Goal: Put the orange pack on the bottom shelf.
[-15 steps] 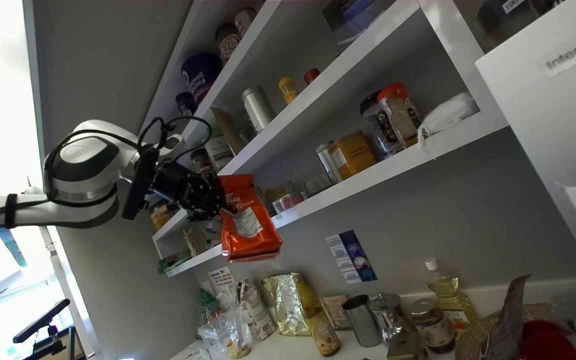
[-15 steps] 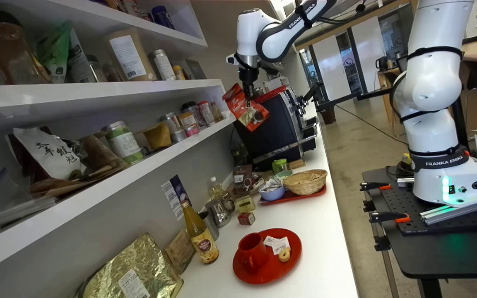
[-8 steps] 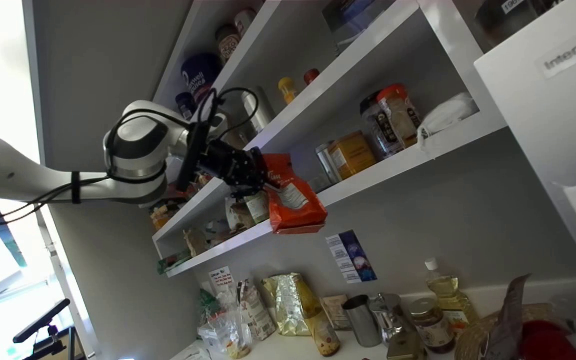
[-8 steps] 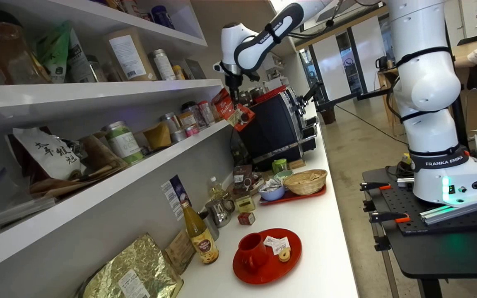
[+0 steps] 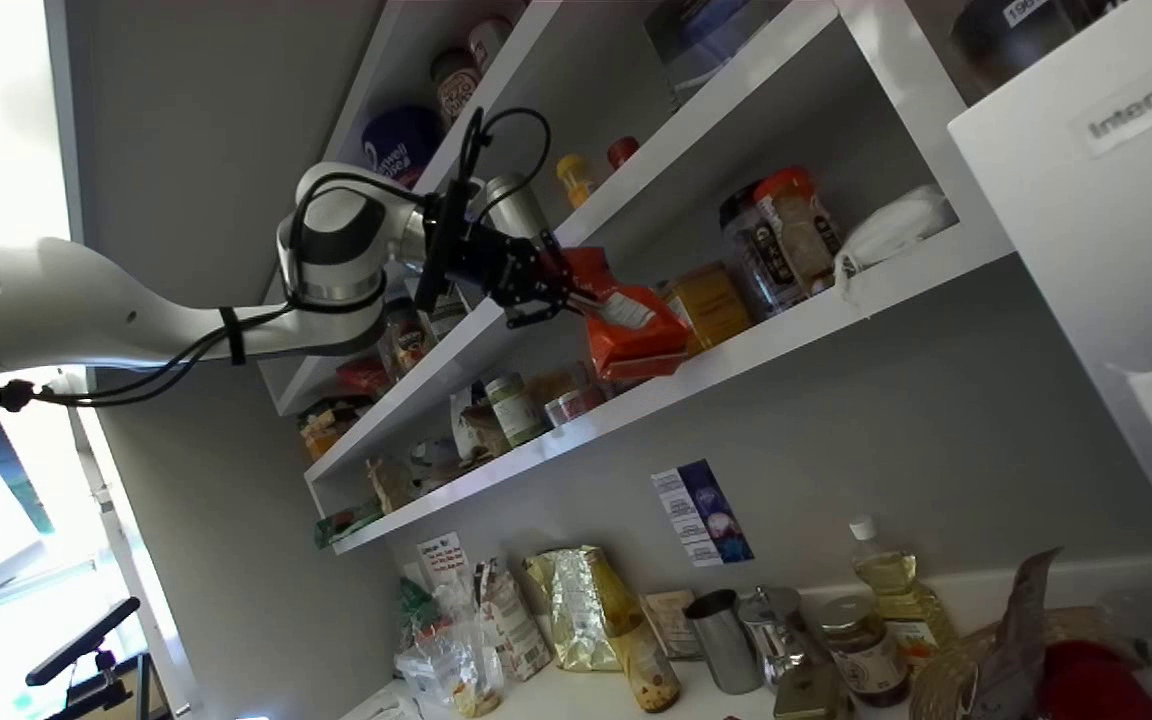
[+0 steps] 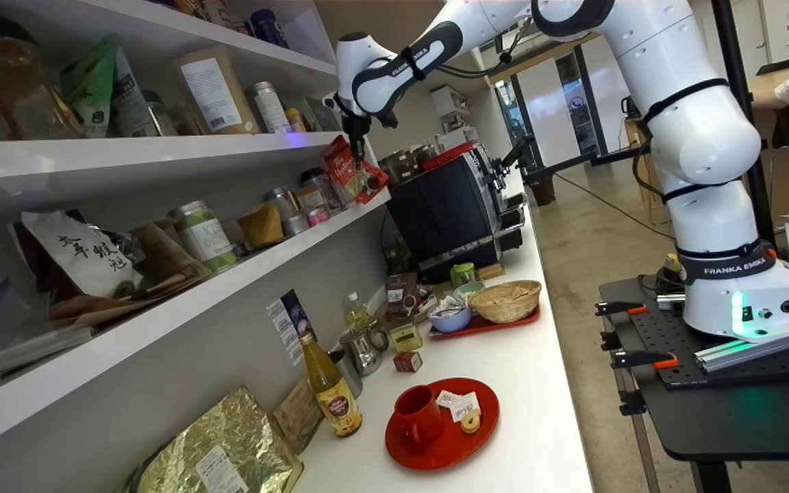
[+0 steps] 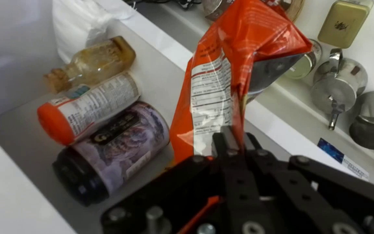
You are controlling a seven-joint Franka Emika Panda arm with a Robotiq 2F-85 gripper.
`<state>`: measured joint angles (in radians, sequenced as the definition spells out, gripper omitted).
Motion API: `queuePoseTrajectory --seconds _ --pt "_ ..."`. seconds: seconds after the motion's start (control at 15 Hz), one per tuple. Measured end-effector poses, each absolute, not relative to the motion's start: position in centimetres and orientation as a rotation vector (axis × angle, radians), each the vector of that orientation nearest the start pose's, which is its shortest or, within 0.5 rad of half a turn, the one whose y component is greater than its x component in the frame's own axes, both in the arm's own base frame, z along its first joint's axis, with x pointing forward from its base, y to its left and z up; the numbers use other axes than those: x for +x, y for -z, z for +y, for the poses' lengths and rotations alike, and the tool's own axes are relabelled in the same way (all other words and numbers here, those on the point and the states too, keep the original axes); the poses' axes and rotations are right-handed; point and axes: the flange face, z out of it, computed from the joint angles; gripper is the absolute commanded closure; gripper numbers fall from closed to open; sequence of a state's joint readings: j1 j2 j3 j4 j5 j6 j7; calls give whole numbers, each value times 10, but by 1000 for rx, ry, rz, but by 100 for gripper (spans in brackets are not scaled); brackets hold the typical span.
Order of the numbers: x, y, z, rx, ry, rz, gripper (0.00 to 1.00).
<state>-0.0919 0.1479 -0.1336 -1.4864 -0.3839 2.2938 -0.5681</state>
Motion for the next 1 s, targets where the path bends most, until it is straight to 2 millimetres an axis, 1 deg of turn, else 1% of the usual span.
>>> queuePoseTrajectory --seconds 0.07,0.2,0.33,0.47,0.6,0.73,1.0 --pt "638 -671 -146 2383 -609 617 100" --pt "644 -679 -148 2367 -629 605 100" --pt "651 -681 -151 2353 -650 592 100" --pt "660 -679 -154 2336 -678 569 100" --pt "670 -669 -155 2315 -706 539 100" --pt "682 -656 -155 2285 -742 501 100" --pt "705 -624 -146 2232 -835 439 100"
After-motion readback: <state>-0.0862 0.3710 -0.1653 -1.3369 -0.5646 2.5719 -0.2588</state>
